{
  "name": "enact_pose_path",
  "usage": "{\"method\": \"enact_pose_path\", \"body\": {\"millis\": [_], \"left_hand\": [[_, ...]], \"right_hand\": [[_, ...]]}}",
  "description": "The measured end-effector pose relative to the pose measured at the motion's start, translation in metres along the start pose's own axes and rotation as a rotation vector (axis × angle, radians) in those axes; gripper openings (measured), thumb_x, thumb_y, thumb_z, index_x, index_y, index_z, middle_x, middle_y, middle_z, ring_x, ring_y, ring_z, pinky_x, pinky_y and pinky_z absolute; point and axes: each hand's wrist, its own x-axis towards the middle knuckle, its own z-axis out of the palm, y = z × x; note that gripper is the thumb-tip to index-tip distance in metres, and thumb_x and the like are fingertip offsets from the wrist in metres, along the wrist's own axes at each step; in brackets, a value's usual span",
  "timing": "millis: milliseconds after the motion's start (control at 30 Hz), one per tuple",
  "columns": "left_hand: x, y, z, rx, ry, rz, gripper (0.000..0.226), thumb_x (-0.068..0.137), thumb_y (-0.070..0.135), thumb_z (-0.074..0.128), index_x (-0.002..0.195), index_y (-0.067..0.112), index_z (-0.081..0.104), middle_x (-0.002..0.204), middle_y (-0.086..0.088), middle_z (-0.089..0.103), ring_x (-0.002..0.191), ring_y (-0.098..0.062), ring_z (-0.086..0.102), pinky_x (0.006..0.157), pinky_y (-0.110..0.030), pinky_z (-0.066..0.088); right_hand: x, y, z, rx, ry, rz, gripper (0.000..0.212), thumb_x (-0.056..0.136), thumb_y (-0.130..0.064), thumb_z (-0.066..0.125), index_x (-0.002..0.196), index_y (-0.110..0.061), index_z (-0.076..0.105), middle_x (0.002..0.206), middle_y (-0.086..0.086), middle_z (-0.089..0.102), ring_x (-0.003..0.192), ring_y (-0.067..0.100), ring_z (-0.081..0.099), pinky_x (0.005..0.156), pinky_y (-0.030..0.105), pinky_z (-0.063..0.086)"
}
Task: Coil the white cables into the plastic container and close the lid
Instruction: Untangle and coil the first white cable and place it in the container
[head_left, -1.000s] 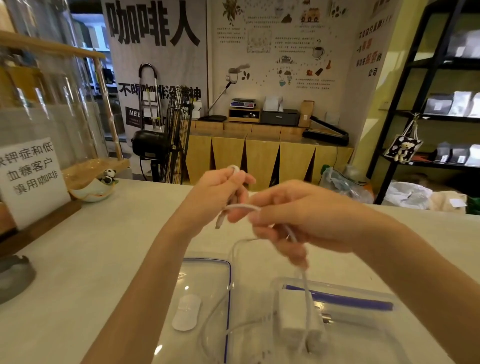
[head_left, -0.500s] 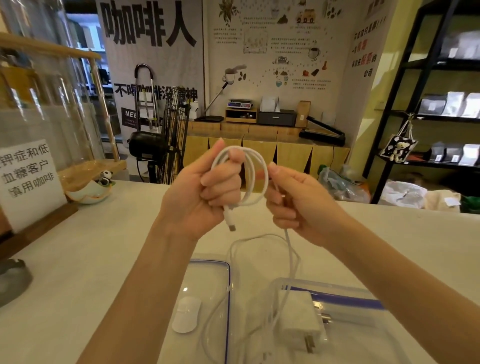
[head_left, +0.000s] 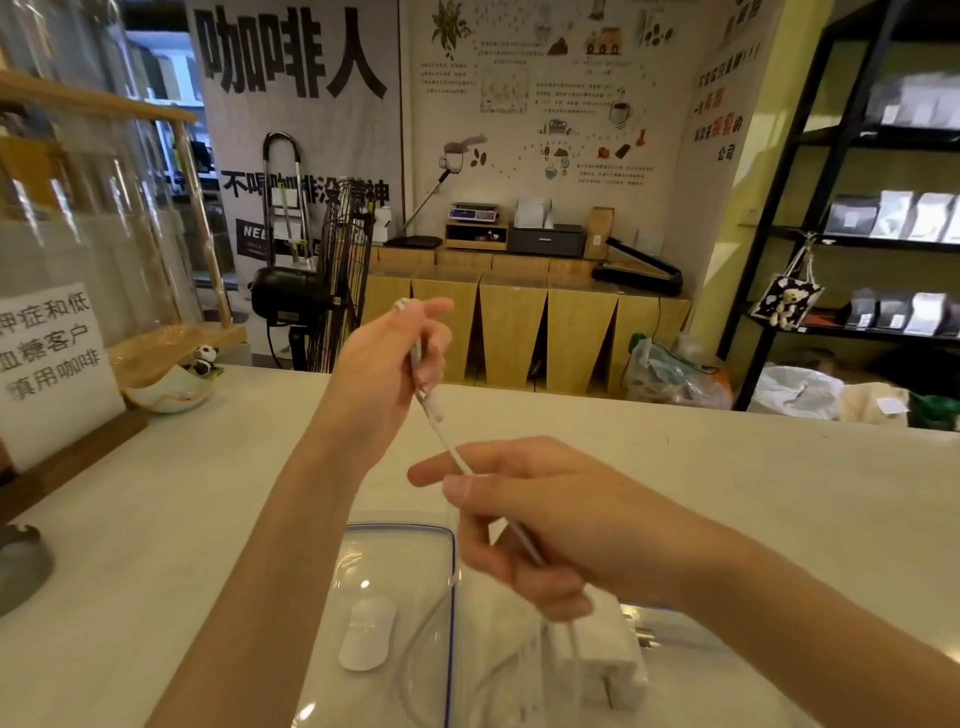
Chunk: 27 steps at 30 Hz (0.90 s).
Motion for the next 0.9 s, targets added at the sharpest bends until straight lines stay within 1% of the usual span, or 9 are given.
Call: {"method": "enact_pose_path", "body": {"millis": [100, 200, 267, 367, 467, 600, 700, 800, 900], "left_hand": [[-0.004, -0.001, 0.007, 0.374, -0.061, 0.039, 0.026, 0.097, 0.022, 0.031, 0.096, 0.014, 0.055, 0.054, 0.009, 0.054, 0.048, -0.006, 0.042, 0.049, -0.016, 0.037], [-0.008, 0.000, 0.012, 0.459, -0.218, -0.107, 0.034, 0.096, 0.025, 0.033, 0.079, 0.013, 0.059, 0.047, 0.007, 0.052, 0.044, -0.010, 0.045, 0.050, -0.022, 0.038], [-0.010, 0.004, 0.012, 0.299, -0.407, -0.245, 0.039, 0.095, 0.028, 0.033, 0.075, 0.007, 0.059, 0.041, 0.007, 0.048, 0.034, -0.005, 0.037, 0.040, -0.017, 0.034], [-0.014, 0.012, 0.011, -0.095, -0.757, -0.326, 0.045, 0.091, 0.041, 0.039, 0.078, 0.004, 0.061, 0.040, 0.008, 0.039, 0.032, -0.006, 0.027, 0.032, -0.016, 0.023], [-0.012, 0.021, 0.009, -0.391, -0.910, -0.355, 0.046, 0.093, 0.039, 0.036, 0.081, 0.001, 0.058, 0.045, 0.003, 0.032, 0.036, -0.009, 0.027, 0.035, -0.018, 0.022], [-0.011, 0.029, 0.010, -0.857, -0.826, -0.368, 0.039, 0.097, 0.027, 0.028, 0.092, -0.003, 0.051, 0.053, -0.001, 0.035, 0.043, -0.011, 0.030, 0.044, -0.022, 0.025], [-0.009, 0.026, 0.008, -1.046, -0.682, -0.344, 0.035, 0.096, 0.027, 0.031, 0.100, -0.003, 0.048, 0.054, -0.008, 0.039, 0.048, -0.011, 0.031, 0.049, -0.022, 0.026], [-0.007, 0.019, 0.009, -1.069, -0.544, -0.308, 0.041, 0.096, 0.030, 0.032, 0.102, -0.006, 0.051, 0.058, -0.011, 0.052, 0.048, -0.012, 0.032, 0.049, -0.023, 0.031], [-0.006, 0.012, 0.016, -0.759, -0.277, -0.188, 0.043, 0.095, 0.035, 0.028, 0.093, 0.002, 0.056, 0.049, 0.003, 0.046, 0.039, -0.006, 0.037, 0.041, -0.016, 0.033]], "right_hand": [[-0.010, -0.019, -0.013, -0.102, 0.053, -0.042, 0.025, 0.092, -0.019, 0.045, 0.114, -0.016, 0.057, 0.049, -0.003, 0.047, 0.029, 0.004, 0.030, 0.028, 0.013, 0.025], [-0.019, -0.036, -0.029, -0.174, 0.161, -0.160, 0.023, 0.084, -0.021, 0.053, 0.099, -0.010, 0.067, 0.044, -0.004, 0.047, 0.027, 0.004, 0.030, 0.026, 0.012, 0.024], [-0.022, -0.045, -0.041, -0.192, 0.243, -0.242, 0.023, 0.082, -0.021, 0.054, 0.093, -0.007, 0.070, 0.041, -0.004, 0.046, 0.026, 0.004, 0.028, 0.027, 0.012, 0.022], [-0.019, -0.049, -0.055, -0.174, 0.371, -0.335, 0.024, 0.071, -0.026, 0.063, 0.082, -0.006, 0.071, 0.039, -0.004, 0.045, 0.028, 0.006, 0.028, 0.029, 0.013, 0.021], [-0.010, -0.038, -0.060, -0.091, 0.409, -0.390, 0.021, 0.066, -0.028, 0.066, 0.079, -0.012, 0.071, 0.043, -0.002, 0.048, 0.030, 0.007, 0.029, 0.032, 0.016, 0.020], [0.000, -0.020, -0.059, -0.041, 0.376, -0.343, 0.021, 0.076, -0.028, 0.058, 0.091, -0.019, 0.071, 0.051, 0.000, 0.053, 0.032, 0.007, 0.033, 0.031, 0.015, 0.024], [0.003, -0.007, -0.048, -0.203, 0.336, -0.240, 0.020, 0.087, -0.025, 0.052, 0.098, -0.025, 0.068, 0.052, -0.002, 0.056, 0.033, 0.006, 0.039, 0.031, 0.015, 0.032], [0.008, 0.002, -0.033, -0.413, 0.360, -0.205, 0.024, 0.094, -0.023, 0.044, 0.112, -0.026, 0.060, 0.049, -0.005, 0.051, 0.034, 0.004, 0.040, 0.034, 0.016, 0.035], [0.010, 0.006, -0.022, -0.697, 0.410, -0.192, 0.026, 0.096, -0.024, 0.039, 0.116, -0.021, 0.055, 0.056, -0.009, 0.047, 0.040, 0.001, 0.041, 0.040, 0.011, 0.035]]}}
